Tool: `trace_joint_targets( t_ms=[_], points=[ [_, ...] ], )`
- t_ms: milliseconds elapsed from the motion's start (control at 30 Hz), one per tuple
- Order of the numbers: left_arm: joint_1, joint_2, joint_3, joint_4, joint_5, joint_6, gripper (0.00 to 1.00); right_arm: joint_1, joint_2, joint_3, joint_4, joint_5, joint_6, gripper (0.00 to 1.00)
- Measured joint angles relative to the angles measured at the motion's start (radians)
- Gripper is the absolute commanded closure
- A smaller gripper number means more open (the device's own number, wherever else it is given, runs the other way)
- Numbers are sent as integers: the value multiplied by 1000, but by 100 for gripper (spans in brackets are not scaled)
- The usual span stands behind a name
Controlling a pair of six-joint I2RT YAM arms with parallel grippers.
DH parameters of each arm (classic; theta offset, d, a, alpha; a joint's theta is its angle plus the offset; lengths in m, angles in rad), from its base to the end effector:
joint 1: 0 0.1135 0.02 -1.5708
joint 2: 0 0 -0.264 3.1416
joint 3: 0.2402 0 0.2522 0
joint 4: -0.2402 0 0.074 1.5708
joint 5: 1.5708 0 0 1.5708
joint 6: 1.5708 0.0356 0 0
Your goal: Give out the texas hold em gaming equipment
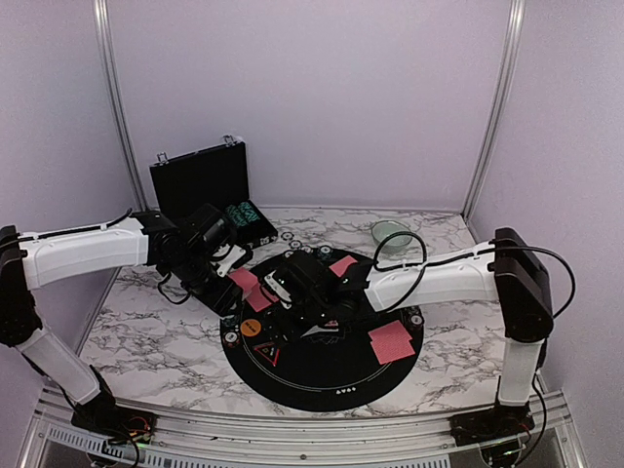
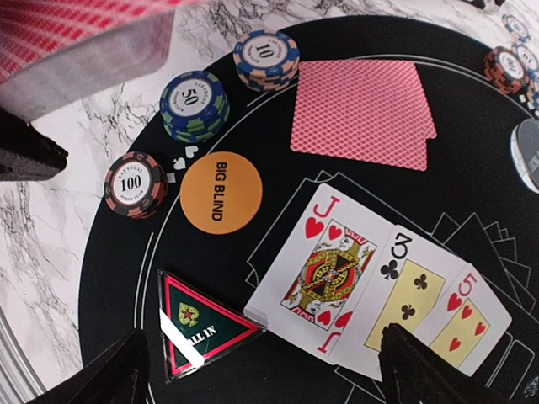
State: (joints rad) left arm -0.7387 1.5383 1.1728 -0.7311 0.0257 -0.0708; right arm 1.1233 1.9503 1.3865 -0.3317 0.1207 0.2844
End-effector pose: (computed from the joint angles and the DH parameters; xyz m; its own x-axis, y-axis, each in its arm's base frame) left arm 0.2298 -0.2105 0.2483 -0.7043 0.5458 -0.4539 0.6336 0.7717 -0.0551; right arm 0.1879 0.3815 0.1932 -0.5662 -0.5358 -0.6264 -0.7330 0.6749 0.0852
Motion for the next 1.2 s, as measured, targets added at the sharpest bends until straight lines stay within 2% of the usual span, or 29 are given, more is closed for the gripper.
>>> trace_joint_targets(
  t_ms=[267, 333, 533, 1200],
  points=[
    [21, -3, -9, 4, 0, 0, 50, 0, 46, 41, -106, -50, 56, 6],
    [25, -3, -10, 4, 0, 0, 50, 0, 62, 64, -134, -56, 60, 2],
    [32, -3, -10, 5, 0, 0, 50, 4, 111, 138, -179, -73, 65, 2],
    [47, -19, -26, 12, 2, 0, 50, 41, 208, 220, -235, -58, 67, 18]
  ],
)
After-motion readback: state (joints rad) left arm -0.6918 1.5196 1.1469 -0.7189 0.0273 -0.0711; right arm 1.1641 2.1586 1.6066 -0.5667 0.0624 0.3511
